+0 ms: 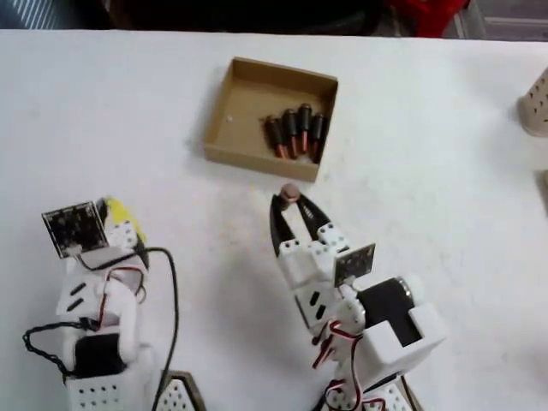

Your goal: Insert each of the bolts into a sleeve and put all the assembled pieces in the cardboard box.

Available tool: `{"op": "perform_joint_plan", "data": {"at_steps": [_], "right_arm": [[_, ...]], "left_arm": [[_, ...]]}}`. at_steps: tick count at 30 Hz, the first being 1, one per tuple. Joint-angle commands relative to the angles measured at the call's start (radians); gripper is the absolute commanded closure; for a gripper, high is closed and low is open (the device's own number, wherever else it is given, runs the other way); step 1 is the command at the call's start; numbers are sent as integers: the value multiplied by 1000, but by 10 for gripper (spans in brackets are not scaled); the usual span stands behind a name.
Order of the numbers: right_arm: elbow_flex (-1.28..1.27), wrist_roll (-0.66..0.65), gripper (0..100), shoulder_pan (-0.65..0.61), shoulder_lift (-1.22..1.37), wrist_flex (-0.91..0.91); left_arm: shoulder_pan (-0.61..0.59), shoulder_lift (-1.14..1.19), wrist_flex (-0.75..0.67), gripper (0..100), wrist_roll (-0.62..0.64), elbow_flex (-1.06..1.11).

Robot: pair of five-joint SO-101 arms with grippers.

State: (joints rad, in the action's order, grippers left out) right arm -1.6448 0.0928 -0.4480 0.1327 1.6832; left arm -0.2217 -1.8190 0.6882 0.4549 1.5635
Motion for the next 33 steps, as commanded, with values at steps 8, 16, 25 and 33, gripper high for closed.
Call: {"op": "perform_joint_plan", "data": {"at_steps": [8,16,25,33], "right_arm": [[-3,0,982,13,-21,25],[-37,0,983,28,-107,25],[-26,0,983,30,-372,-216],[153,2,982,56,-746,-866]], "left_arm": [[-143,-8,184,939,-443,130],[-10,-7,433,937,-684,130],[-12,-7,439,937,-690,130],[-12,-7,439,939,-690,130]]}}
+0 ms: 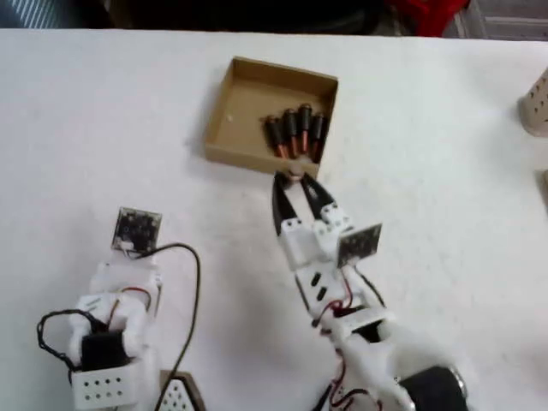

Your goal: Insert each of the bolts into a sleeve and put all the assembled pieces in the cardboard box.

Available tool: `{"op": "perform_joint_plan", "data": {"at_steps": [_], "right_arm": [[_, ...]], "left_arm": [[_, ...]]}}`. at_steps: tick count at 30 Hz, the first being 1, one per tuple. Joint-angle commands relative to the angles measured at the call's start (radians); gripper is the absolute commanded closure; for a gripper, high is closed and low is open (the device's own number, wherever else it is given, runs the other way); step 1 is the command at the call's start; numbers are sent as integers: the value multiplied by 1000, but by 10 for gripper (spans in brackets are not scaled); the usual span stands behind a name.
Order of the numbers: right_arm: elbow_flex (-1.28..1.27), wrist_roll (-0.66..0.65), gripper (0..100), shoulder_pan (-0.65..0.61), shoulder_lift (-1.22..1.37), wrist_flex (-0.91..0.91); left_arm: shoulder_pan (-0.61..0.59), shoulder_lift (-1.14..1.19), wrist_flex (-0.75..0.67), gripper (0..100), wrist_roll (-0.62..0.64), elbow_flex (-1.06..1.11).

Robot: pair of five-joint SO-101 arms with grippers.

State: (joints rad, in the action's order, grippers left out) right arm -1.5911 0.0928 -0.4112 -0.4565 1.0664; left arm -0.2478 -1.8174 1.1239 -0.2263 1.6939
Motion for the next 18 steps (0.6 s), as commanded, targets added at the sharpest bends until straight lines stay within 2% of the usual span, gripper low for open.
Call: {"op": "perform_joint_plan", "data": {"at_steps": [1,5,8,13,18], "right_arm": [[135,2,982,22,-203,-343],[282,2,982,22,-348,-679],[396,0,982,22,-386,-834],[559,0,982,22,-328,-931],[761,0,981,30,-139,-981]], "left_arm": [[15,-8,3,939,-9,0],[15,-8,3,939,-9,0],[15,-8,3,939,-9,0],[15,-8,3,939,-9,0],[15,-8,3,939,-9,0]]}}
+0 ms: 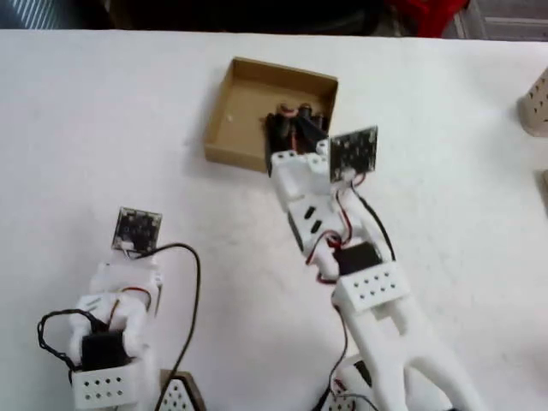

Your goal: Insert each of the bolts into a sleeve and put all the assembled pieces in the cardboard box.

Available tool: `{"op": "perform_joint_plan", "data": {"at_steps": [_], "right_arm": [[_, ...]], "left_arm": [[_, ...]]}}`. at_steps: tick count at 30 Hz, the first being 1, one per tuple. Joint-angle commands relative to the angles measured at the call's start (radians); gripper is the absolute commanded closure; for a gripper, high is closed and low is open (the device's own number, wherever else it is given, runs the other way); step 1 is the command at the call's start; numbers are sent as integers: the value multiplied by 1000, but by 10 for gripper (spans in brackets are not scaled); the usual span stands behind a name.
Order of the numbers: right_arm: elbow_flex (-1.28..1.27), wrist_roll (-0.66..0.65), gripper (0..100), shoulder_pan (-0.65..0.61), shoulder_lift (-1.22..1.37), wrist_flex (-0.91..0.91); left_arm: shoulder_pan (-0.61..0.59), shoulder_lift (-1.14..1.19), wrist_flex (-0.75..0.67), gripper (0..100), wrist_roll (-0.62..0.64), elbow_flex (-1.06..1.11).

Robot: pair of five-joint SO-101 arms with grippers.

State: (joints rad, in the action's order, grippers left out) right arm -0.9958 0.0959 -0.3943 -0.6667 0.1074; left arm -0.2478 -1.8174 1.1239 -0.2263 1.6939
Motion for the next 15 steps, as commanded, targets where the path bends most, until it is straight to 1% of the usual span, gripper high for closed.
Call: {"op": "perform_joint_plan", "data": {"at_steps": [1,8,15], "right_arm": [[216,-3,981,13,120,-39],[634,-3,981,15,530,-197],[1074,-5,981,30,946,-479]], "left_arm": [[15,-8,3,939,-9,0],[15,-8,3,939,-9,0],[15,-8,3,939,-9,0]]}}
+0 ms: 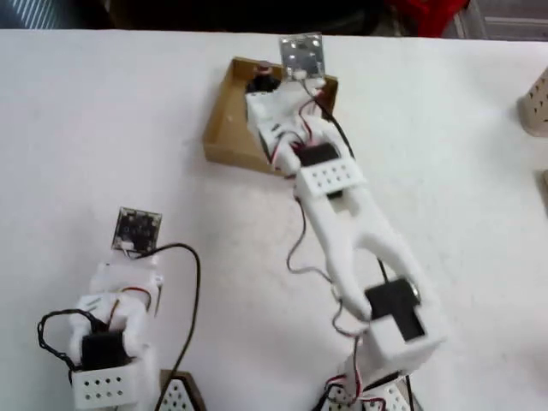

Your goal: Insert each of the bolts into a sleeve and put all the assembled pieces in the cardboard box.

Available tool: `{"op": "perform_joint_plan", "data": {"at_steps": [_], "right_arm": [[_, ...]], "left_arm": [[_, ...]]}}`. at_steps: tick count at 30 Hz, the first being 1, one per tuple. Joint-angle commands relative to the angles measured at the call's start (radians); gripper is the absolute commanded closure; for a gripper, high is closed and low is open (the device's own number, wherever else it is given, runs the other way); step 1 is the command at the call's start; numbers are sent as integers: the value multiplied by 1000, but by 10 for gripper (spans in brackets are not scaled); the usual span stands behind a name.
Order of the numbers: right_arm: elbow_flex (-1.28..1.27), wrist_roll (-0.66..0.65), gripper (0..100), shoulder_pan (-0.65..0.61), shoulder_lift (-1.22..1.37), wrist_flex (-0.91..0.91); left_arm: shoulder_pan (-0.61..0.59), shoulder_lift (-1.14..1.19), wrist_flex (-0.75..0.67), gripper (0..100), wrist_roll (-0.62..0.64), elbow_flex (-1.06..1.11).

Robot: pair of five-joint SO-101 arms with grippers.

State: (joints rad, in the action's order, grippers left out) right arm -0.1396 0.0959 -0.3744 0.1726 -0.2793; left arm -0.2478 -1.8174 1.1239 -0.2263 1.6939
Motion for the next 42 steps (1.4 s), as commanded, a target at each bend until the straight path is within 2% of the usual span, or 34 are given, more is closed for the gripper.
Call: {"op": "perform_joint_plan", "data": {"at_steps": [1,8,14,17,23,25,31,42], "right_arm": [[267,-5,981,10,157,-130],[548,-6,981,10,469,-240],[736,-218,980,1,636,-364],[822,-222,976,5,674,-430],[925,-227,795,2,682,-607],[942,-224,768,1,682,-638],[947,-222,827,1,670,-674],[941,-170,955,-16,476,-980]], "left_arm": [[15,-8,3,939,-9,0],[15,-8,3,939,-9,0],[15,-8,3,939,-9,0],[15,-8,3,939,-9,0],[15,-8,3,939,-9,0],[15,-8,3,939,-9,0],[15,-8,3,939,-9,0],[15,-8,3,939,-9,0]]}}
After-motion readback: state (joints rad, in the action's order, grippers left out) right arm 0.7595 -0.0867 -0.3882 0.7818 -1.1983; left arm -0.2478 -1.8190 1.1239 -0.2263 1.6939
